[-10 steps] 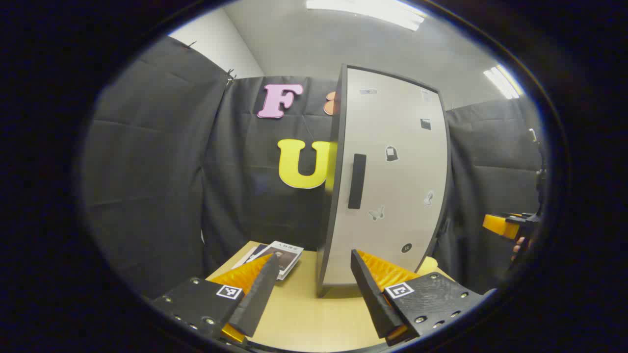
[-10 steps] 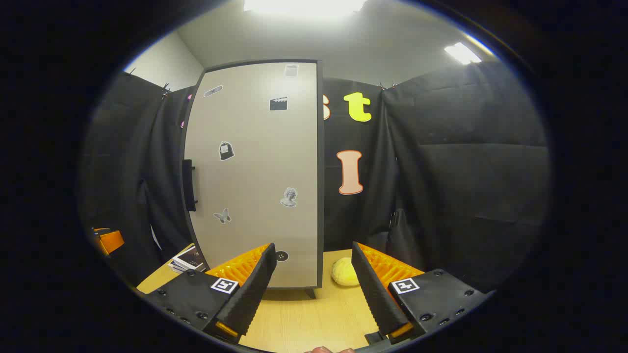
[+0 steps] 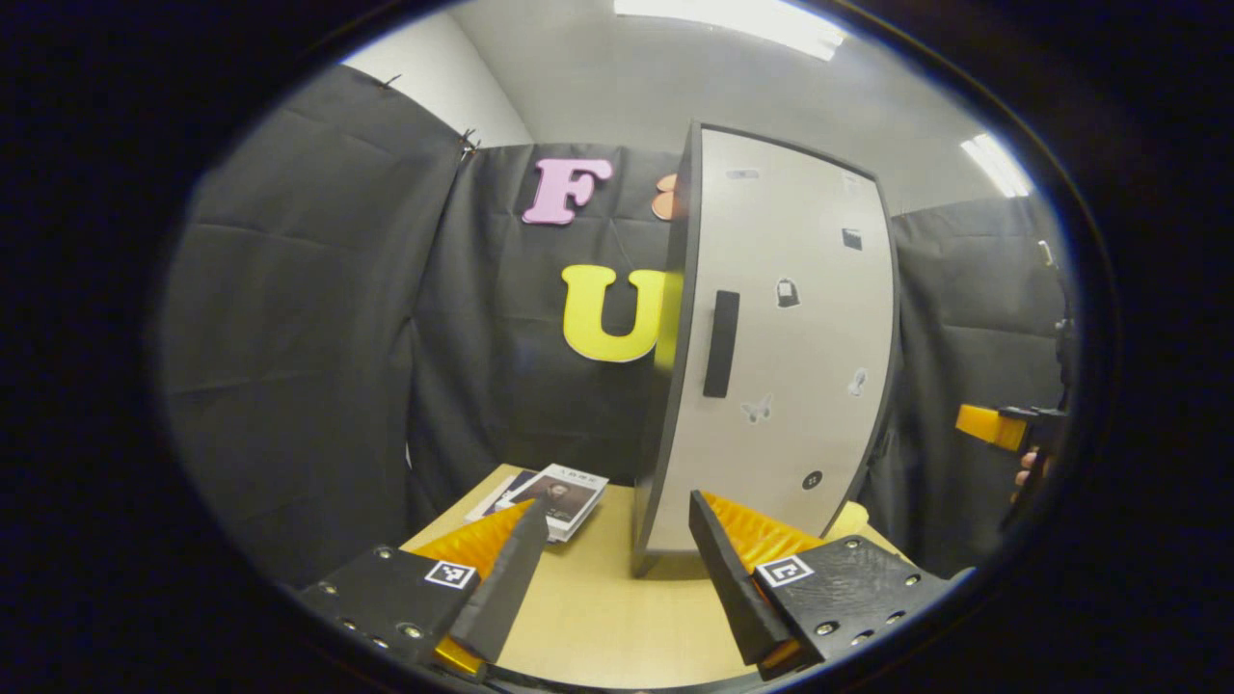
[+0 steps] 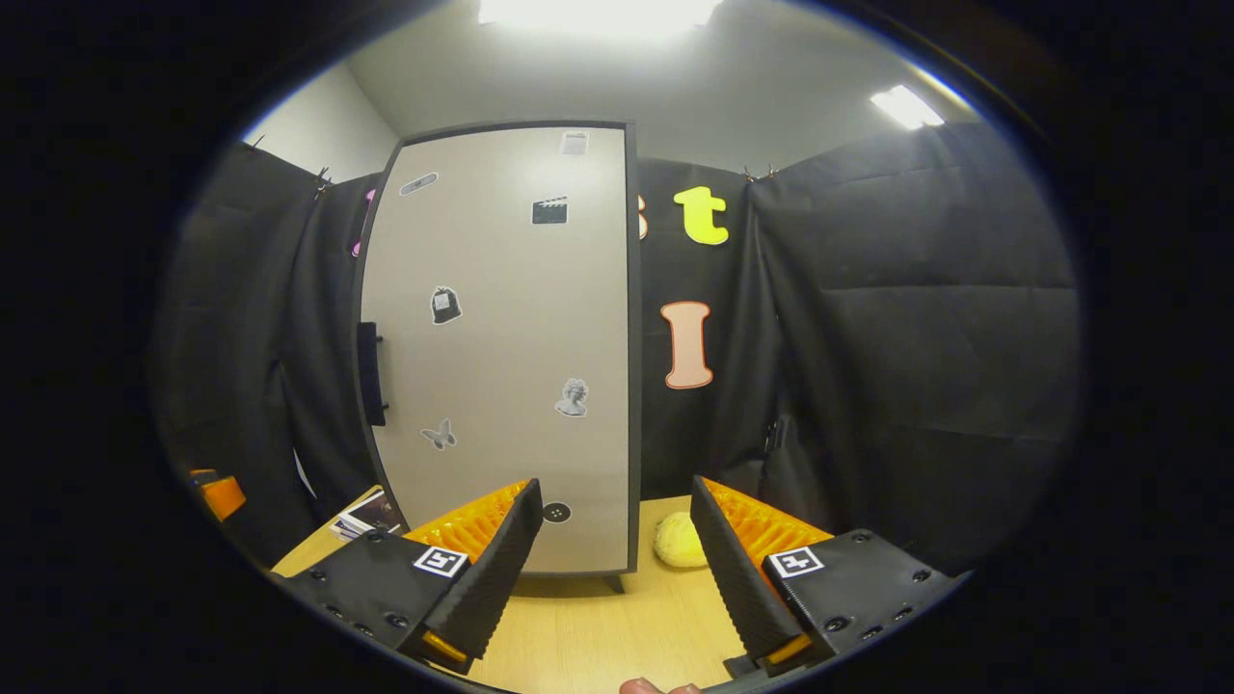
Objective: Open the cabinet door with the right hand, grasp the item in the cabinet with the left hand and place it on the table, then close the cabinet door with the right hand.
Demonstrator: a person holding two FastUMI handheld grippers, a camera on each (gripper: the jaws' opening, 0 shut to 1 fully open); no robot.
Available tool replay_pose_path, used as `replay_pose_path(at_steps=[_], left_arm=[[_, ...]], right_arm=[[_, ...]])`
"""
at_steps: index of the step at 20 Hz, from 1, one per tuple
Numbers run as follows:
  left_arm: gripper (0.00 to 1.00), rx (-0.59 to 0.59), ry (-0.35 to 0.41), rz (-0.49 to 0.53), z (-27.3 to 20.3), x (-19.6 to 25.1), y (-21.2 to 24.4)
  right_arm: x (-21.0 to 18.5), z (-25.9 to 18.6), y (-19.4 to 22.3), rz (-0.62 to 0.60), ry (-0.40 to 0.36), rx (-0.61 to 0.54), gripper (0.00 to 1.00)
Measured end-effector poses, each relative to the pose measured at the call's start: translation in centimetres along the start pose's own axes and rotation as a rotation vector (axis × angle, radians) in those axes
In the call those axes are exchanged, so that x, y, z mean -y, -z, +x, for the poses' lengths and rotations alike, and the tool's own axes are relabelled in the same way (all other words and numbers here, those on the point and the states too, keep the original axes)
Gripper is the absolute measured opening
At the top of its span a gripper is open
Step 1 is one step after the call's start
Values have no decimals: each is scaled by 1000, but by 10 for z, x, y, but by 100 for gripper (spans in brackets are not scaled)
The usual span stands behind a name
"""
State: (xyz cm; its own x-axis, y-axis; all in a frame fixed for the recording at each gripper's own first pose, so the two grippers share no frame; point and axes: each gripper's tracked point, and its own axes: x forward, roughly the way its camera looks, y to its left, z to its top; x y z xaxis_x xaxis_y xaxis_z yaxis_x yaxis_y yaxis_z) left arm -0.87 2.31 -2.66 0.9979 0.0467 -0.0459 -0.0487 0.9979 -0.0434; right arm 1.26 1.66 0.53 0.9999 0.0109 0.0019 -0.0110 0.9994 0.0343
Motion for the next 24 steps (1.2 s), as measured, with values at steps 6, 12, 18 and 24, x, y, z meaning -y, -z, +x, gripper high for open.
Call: replay_pose_path(at_steps=[6,12,18,24], left_arm=[[89,-13,-20,21,-13,-17,9],[89,33,15,19,-22,-10,3],[90,0,44,-4,-30,-8,18],[89,26,-5,3,-42,-32,14]], right_arm=[[-25,9,-7,12,-61,-12,96],[-67,26,-38,38,-134,13,95],[-131,37,-60,22,-254,64,95],[-184,57,-90,17,-311,122,95]])
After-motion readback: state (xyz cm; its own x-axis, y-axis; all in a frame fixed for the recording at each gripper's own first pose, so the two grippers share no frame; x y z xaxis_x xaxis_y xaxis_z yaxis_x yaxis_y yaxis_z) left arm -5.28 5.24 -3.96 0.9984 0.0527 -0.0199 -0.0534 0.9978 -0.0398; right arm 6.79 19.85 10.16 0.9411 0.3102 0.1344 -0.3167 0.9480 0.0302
